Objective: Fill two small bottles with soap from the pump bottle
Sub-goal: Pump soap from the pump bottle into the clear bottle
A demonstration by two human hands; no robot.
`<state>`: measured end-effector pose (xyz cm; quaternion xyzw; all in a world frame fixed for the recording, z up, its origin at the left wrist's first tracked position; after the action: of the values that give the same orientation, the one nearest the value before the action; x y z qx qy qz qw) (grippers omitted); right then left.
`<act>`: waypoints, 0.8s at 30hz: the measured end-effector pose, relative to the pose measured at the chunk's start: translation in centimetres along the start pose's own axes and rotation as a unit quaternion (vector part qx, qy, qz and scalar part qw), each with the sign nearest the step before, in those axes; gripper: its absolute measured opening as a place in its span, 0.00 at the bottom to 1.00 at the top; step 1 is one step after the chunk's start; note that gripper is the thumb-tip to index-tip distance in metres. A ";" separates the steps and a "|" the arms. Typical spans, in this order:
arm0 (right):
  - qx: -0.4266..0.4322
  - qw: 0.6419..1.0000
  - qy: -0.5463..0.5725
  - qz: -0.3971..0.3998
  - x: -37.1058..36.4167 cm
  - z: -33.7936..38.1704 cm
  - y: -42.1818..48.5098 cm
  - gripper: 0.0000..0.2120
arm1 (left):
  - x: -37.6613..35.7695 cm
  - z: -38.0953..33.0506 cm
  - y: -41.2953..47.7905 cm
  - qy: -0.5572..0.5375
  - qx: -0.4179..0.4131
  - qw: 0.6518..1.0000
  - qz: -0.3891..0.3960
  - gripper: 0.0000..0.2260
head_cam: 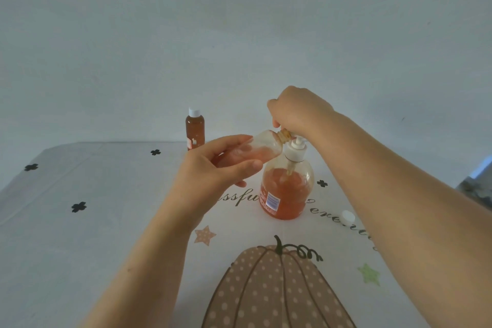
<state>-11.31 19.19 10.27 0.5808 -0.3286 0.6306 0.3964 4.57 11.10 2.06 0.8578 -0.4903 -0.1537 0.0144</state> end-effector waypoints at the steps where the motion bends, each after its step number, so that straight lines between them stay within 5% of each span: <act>1: -0.002 1.000 0.006 0.004 -0.1 0.0 0.1 0.15 | 0.0 0.0 0.0 0.001 0.001 1.000 -0.001 0.17; 24: -0.001 0.999 0.051 -0.011 -0.6 -0.3 0.2 0.16 | 0.2 0.1 0.3 0.021 0.012 1.000 0.003 0.20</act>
<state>-11.65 19.32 9.61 0.5506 -0.3023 0.6547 0.4205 4.38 10.74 1.98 0.8593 -0.4945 -0.1300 0.0152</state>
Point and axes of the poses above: each hand's wrist, its own y-axis towards the middle knuckle, its own x-axis out of the back of the hand, z = x × y, the point moved 1 cm from there along y, towards the middle knuckle, and after that the axes turned 15 degrees about -y, right-handed, at the moved point
